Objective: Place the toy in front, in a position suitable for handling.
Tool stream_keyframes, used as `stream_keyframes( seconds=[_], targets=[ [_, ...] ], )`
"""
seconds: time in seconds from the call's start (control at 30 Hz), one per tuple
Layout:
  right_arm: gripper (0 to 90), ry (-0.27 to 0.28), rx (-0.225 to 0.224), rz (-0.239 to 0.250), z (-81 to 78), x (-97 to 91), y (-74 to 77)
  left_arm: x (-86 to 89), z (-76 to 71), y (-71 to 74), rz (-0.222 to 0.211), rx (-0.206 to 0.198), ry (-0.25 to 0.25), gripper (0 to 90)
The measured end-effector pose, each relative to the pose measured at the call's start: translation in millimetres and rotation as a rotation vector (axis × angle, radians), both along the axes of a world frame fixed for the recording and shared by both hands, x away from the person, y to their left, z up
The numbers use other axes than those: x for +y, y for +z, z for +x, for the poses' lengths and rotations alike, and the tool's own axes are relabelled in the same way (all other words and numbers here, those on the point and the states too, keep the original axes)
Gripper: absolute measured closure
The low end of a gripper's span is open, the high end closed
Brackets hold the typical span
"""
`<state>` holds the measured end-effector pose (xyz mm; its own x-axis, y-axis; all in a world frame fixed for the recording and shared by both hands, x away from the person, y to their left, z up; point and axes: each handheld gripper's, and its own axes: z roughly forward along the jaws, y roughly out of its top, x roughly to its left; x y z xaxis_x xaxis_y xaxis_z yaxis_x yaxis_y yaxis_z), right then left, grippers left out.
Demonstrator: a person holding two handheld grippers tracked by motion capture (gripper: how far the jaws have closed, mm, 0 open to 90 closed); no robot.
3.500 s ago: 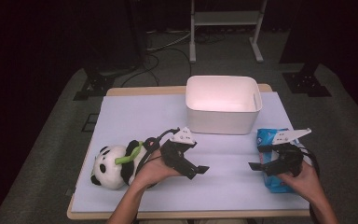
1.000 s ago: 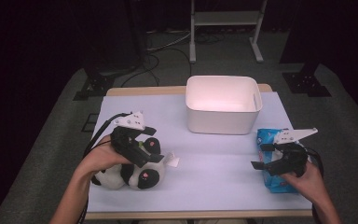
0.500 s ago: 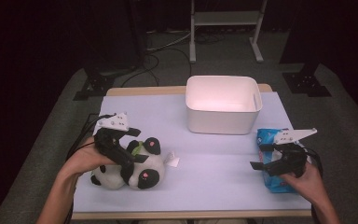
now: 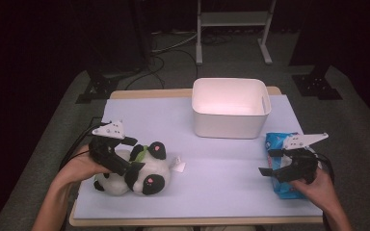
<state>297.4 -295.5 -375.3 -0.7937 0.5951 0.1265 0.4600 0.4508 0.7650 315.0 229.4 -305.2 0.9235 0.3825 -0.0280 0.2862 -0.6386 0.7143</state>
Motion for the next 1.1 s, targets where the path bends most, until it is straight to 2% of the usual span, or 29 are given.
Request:
stream_keyframes(
  seconds=[0.1, 0.23, 0.3, 0.6, 0.77, 1.1],
  targets=[
    [18.5, 0.002, -0.001, 0.0, -0.7, 0.0, 1.3, 4.6, -2.5, -1.9, 0.0, -0.021, -0.007, 14.6],
    [18.4, 0.003, -0.008, 0.001, -1.2, -0.2, 2.9, 9.4, -3.6, -4.0, 0.001, -0.015, 0.001, 17.1],
    [18.4, 0.004, -0.01, -0.002, -1.4, -0.1, 3.5, 11.9, -4.0, -5.2, -0.002, -0.005, -0.003, 21.9],
    [18.5, 0.009, -0.016, -0.005, -1.7, 1.6, 4.7, 18.9, -2.6, -13.3, 0.023, 0.03, 0.021, 24.3],
    [18.5, 0.006, -0.019, -0.001, -2.3, 0.9, 5.6, 23.0, -1.3, -18.0, 0.028, 0.049, 0.029, 31.9],
    [18.5, 0.008, -0.021, 0.001, -2.8, 0.6, 5.2, 27.8, -2.2, -26.9, 0.041, 0.08, 0.006, 50.5]
  ],
)
